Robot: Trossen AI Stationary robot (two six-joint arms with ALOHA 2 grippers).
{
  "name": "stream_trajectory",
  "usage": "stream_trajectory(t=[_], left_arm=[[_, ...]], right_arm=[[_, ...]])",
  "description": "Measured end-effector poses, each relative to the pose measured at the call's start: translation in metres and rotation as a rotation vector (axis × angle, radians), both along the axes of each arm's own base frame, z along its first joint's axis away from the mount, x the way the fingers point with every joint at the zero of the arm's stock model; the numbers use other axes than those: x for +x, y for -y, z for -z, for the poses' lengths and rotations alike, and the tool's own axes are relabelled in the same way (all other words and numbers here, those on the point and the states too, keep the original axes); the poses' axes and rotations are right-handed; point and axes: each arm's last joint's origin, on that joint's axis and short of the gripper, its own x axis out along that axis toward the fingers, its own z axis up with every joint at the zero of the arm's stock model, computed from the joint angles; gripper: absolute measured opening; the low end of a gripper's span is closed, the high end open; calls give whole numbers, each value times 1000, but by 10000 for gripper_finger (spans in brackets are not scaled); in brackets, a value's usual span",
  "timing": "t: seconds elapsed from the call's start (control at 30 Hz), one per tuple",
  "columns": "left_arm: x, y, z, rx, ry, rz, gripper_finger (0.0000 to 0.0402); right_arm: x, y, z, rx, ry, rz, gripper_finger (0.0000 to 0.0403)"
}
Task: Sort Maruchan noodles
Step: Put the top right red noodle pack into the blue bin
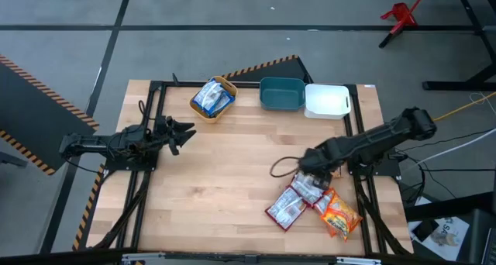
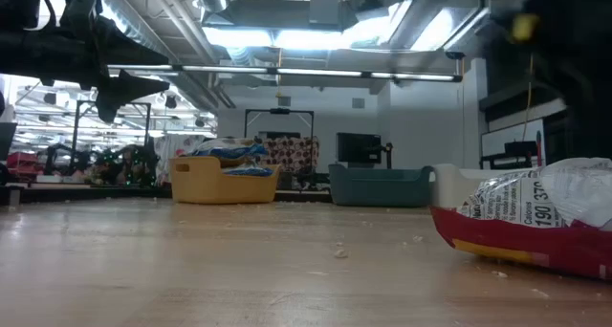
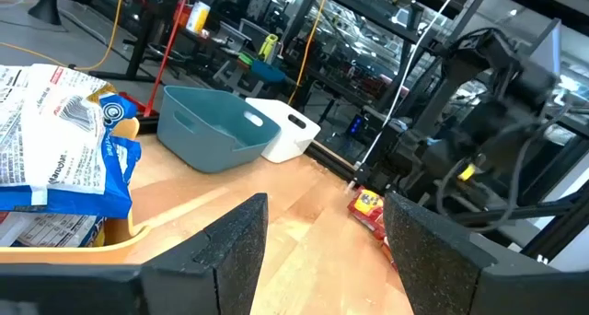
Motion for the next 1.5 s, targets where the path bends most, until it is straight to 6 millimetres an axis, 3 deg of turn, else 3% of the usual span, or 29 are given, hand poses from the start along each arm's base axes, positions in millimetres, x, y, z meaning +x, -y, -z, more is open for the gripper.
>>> stream_trajectory(t=[0.2,0.33,0.73,1.03,1.23,1.37,1.5], left_arm=[[0,0,0,0,0,-4,212],[0,-1,0,-2,1,-27,212],[-1,-2,0,-1,4,-72,212],[-1,-2,0,-3,5,-89,212],[-1,-2,0,-3,5,-90,212],[-1,-2,0,-3,5,-89,212],[-1,-2,0,-4,5,-89,212]], right_arm=[[-39,-1,33,44,-69,105,291],[-47,-1,52,-10,33,118,337],[-55,12,84,-260,179,88,356],[-28,27,82,-254,388,136,356],[-21,30,68,-207,380,153,356],[-23,29,52,-186,282,258,356],[-28,27,53,-138,217,343,356]])
